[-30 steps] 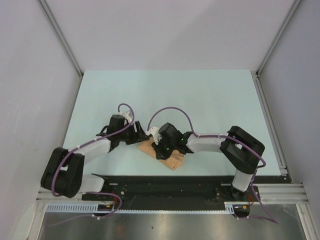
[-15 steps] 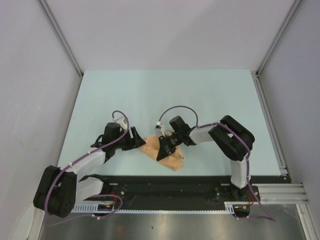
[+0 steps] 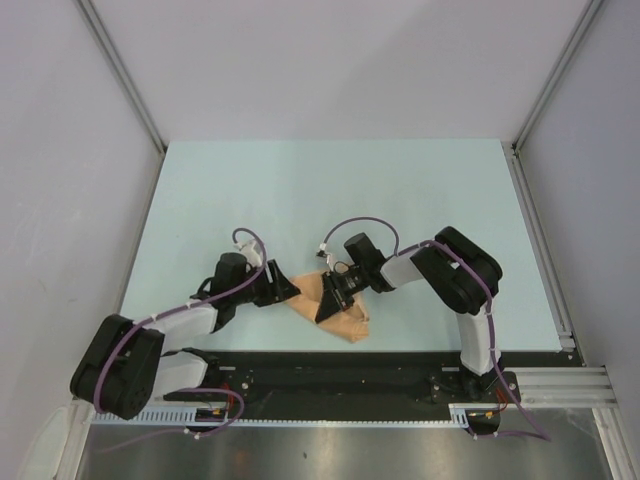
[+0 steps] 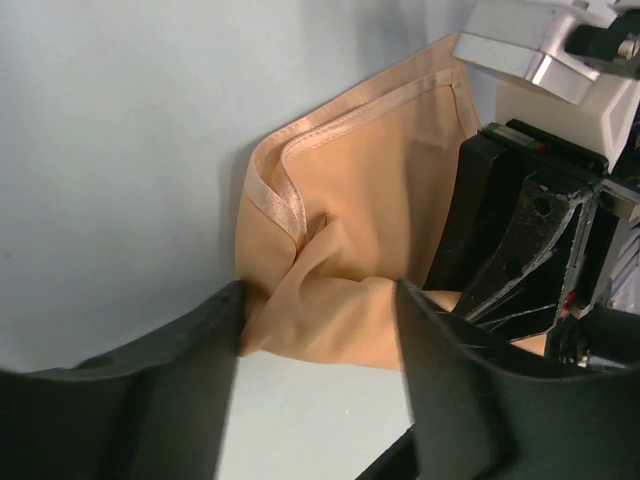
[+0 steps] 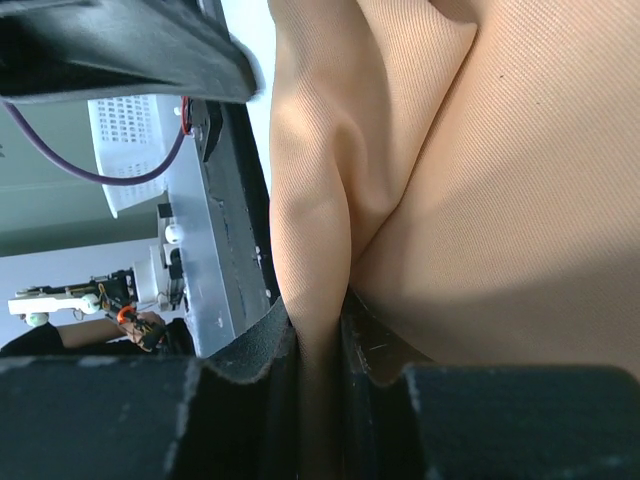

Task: Fold the napkin, place the utensils inside, and roll it up
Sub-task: Roll the napkin with the utensil

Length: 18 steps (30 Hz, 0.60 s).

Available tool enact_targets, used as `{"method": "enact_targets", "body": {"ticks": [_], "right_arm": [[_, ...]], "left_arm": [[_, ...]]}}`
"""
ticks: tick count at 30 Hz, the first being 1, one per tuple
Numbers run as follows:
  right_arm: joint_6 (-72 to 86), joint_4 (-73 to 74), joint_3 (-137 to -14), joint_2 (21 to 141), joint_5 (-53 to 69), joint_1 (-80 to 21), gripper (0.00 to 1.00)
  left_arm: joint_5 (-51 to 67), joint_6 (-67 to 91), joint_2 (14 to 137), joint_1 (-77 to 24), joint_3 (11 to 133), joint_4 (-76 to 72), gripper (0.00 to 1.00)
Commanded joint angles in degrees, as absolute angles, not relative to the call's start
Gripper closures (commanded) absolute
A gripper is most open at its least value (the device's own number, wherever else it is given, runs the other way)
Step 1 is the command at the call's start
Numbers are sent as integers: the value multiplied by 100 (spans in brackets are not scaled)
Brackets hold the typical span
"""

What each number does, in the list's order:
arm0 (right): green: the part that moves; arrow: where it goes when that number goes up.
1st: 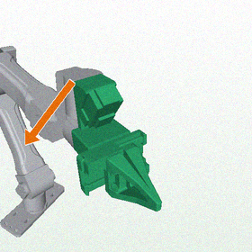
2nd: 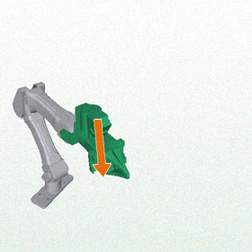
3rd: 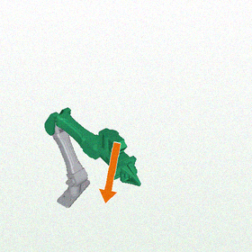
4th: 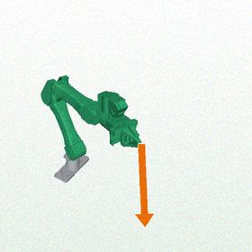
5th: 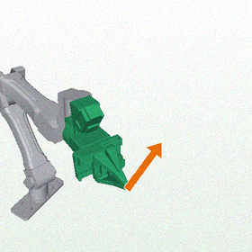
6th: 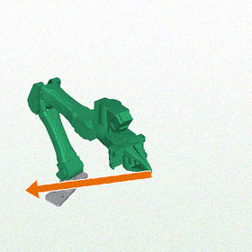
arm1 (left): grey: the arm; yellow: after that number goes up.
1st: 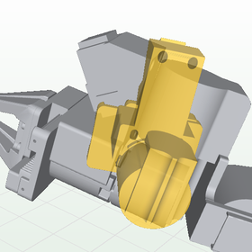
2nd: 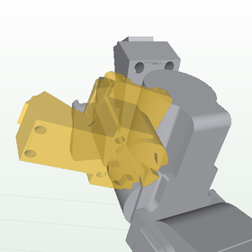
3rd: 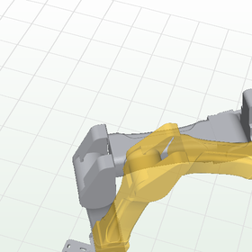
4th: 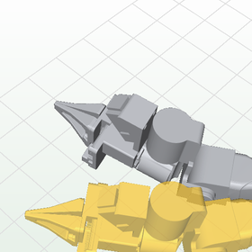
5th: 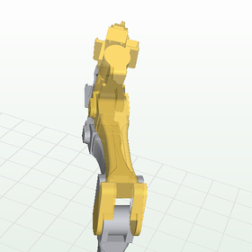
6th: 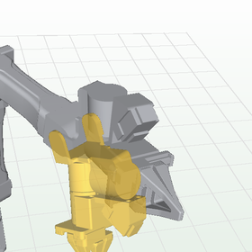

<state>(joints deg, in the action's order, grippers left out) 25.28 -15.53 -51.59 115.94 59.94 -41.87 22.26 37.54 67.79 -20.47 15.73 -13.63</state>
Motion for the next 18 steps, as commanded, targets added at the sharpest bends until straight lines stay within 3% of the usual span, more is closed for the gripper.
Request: {"method": "enact_targets", "body": {"ticks": [1, 2, 3, 6, 13, 18], "right_arm": [[2619, -1476, -5106, 11716, 6029, -4157, 90], [2628, -1494, -5115, 11707, 6021, -4157, 89], [2619, -1477, -5141, 11698, 6012, -4131, 89], [2497, -1319, -5211, 11541, 5933, -4096, 78], [1322, 551, -5869, 10592, 5354, -3876, 59], [739, 1740, -6187, 9713, 3861, -4033, 42]], "left_arm": [[2426, 4069, 7145, -2329, 1485, -1986, 47], [2417, 4095, 7189, -2364, 1477, -2056, 54], [2408, 4131, 7207, -2364, 1468, -2083, 69], [2373, 4131, 7225, -2364, 1502, -2074, 97], [2285, 3903, 7330, -2373, 2030, -1338, 100], [2197, 3700, 7497, -2364, 2451, -784, 100]]}}
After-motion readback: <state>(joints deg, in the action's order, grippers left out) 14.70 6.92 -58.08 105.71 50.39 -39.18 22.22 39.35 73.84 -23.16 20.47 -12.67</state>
